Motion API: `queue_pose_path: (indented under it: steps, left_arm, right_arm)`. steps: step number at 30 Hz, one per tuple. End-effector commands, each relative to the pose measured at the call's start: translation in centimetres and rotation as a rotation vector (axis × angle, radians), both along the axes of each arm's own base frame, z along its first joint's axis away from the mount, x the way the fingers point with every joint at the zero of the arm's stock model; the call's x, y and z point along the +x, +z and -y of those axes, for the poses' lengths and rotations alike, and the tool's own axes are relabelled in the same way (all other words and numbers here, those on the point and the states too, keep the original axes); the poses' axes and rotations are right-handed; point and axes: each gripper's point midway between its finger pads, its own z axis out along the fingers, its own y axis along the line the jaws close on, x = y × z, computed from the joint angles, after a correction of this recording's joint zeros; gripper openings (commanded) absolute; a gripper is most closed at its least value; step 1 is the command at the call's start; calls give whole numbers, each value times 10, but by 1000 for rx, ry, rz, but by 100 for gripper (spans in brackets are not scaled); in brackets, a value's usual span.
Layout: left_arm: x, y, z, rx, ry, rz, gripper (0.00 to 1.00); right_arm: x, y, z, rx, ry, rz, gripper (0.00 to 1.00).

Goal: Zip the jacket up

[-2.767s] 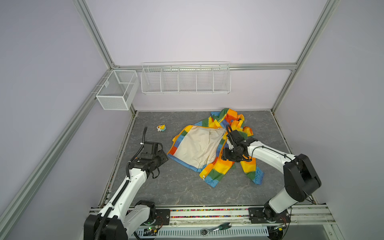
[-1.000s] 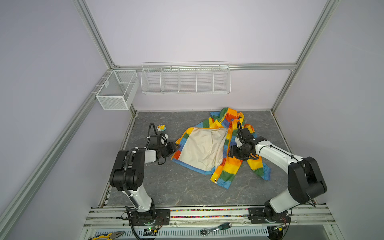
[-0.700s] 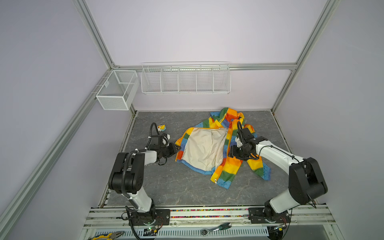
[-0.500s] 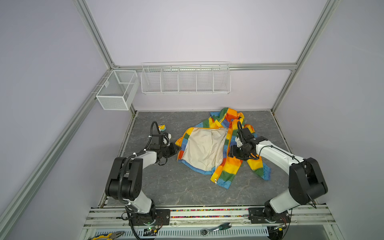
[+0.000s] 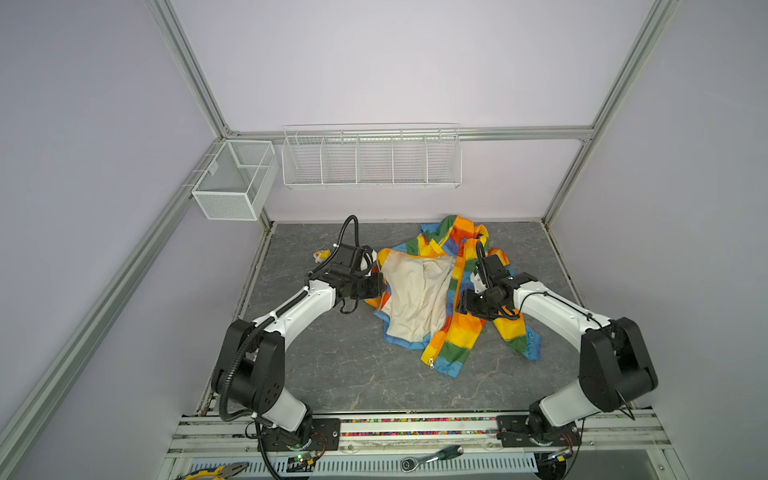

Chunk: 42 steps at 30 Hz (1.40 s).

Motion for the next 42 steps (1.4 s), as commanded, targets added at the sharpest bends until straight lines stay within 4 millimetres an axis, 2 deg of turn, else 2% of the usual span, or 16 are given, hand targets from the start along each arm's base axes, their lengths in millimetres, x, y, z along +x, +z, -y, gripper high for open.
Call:
queue_pose_path:
  steps: [1,6,10,12,14,17,20,26,32,37,42]
  left_arm:
    - [-14,1,4,105,-45,-22,0]
    - [-34,16,45,122,-163,-18,0]
    - [-62,14,82,165,-291,-38,0]
    - [-78,2,97,201,-353,-68,0]
    - [-96,-19,110,242,-410,-116,0]
    - [-119,-51,121,282,-463,-182,0]
    - [-135,-70,127,285,-481,-217,0]
    - [-139,-83,119,278,-431,-221,0]
    - [-142,-98,98,318,-379,-228,0]
    - [-134,-101,77,319,-289,-219,0]
    - [-125,-103,53,324,-209,-214,0]
  right_arm:
    - [-2,1,-1,16,20,7,62]
    - [-1,-2,3,31,9,0,62]
    - [2,-6,7,67,-12,-12,62]
    - [3,-7,10,83,-24,-16,62]
    - [5,-7,16,100,-42,-19,62]
    - [8,-6,24,122,-69,-21,62]
    - [16,0,29,140,-89,-9,62]
    - [41,21,18,194,-96,28,62]
    - [75,40,2,259,-109,64,62]
    - [101,43,-19,308,-115,72,58]
    - [138,44,-43,382,-143,100,54]
